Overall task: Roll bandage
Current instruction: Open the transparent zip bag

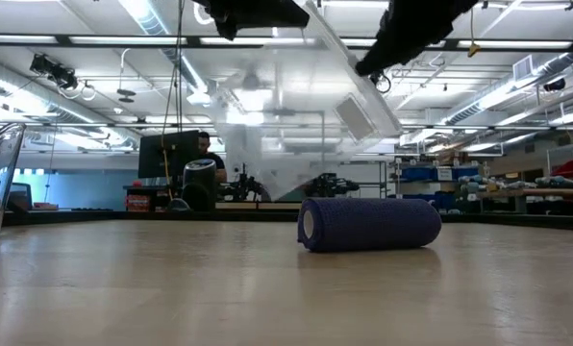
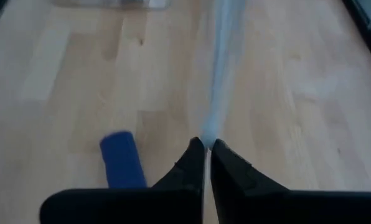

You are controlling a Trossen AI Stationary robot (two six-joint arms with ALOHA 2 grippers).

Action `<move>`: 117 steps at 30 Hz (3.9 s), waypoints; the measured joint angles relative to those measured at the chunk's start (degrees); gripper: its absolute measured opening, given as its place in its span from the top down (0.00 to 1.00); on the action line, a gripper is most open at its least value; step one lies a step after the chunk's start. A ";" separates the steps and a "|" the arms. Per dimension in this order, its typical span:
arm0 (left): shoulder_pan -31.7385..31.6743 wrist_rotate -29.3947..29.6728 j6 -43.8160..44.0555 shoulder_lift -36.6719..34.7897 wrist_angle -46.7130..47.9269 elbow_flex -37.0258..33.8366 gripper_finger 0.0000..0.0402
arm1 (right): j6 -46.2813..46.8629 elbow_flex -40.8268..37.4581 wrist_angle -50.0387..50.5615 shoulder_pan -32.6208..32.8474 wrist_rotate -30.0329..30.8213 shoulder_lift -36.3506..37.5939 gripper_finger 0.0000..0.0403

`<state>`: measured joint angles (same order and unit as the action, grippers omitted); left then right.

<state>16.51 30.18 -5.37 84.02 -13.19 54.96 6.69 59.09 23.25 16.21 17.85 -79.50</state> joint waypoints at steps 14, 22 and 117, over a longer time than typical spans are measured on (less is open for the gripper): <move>0.15 0.59 -0.24 -3.43 1.71 0.11 1.00 | 5.47 -0.22 5.76 0.82 1.52 0.03 0.95; 0.28 2.55 4.39 -3.41 3.08 0.11 1.00 | 8.12 -0.15 3.70 6.07 11.07 4.28 0.74; 1.07 4.04 5.51 -7.47 6.35 0.15 1.00 | 5.08 -0.07 -1.70 2.77 11.43 3.65 0.79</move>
<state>17.58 34.22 0.14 76.55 -6.84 55.11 11.77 59.02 21.55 18.98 29.28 -75.85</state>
